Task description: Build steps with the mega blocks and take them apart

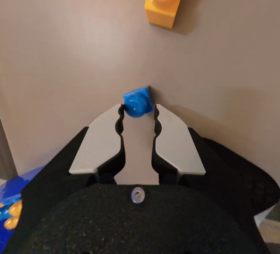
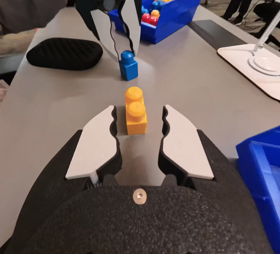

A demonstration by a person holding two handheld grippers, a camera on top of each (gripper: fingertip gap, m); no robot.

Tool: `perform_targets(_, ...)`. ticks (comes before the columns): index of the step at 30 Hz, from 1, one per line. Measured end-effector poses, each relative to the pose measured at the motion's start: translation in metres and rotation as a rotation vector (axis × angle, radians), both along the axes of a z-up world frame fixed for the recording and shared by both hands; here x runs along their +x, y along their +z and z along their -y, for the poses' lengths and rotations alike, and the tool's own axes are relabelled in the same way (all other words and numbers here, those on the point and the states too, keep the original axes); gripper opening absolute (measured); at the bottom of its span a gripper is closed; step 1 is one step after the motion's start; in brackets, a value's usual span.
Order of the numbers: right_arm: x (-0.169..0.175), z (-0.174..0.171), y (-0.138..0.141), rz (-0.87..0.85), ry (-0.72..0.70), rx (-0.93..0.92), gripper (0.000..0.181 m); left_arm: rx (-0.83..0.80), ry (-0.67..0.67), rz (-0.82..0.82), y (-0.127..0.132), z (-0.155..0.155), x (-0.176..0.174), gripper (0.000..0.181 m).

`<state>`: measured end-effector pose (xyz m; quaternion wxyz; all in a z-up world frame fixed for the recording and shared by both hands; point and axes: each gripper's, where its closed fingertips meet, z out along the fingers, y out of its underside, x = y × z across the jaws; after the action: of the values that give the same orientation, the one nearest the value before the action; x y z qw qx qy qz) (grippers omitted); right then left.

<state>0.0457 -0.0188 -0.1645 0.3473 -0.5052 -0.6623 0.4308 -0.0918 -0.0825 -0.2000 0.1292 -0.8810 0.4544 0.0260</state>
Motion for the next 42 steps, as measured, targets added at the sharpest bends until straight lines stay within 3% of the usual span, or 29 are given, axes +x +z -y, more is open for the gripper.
perform_targets(4,-0.005,0.008,-0.013,0.157,0.024,0.105,0.058,0.158,0.030,0.255,0.016,-0.005,0.017,0.040)
perform_targets(10,-0.013,0.007,-0.034,0.454,0.062,0.275,0.058,0.573,0.112,0.672,0.064,-0.016,0.030,0.042)
perform_targets(16,-0.021,0.011,-0.060,0.695,0.180,0.355,0.047,0.774,0.205,0.897,0.083,-0.014,0.022,0.038)
perform_targets(20,-0.035,0.019,-0.043,0.518,0.210,0.247,0.036,0.758,0.188,0.978,0.083,-0.007,0.029,0.040)
perform_targets(25,-0.054,0.039,0.068,-0.190,0.222,-0.202,0.036,0.769,0.126,1.101,0.098,-0.001,0.047,0.055)
perform_targets(27,-0.056,0.050,0.087,-0.315,0.237,-0.283,0.036,0.784,0.093,1.175,0.113,0.002,0.057,0.058)
perform_targets(32,-0.069,0.082,0.092,-0.380,0.275,-0.301,0.036,0.766,0.051,1.308,0.135,0.010,0.072,0.053)
perform_targets(35,-0.074,0.093,0.093,-0.370,0.291,-0.265,0.036,0.735,0.027,1.369,0.138,0.016,0.076,0.040)
perform_targets(42,-0.083,0.098,0.082,-0.305,0.280,-0.235,0.037,0.753,0.008,1.356,0.136,0.019,0.072,0.036)
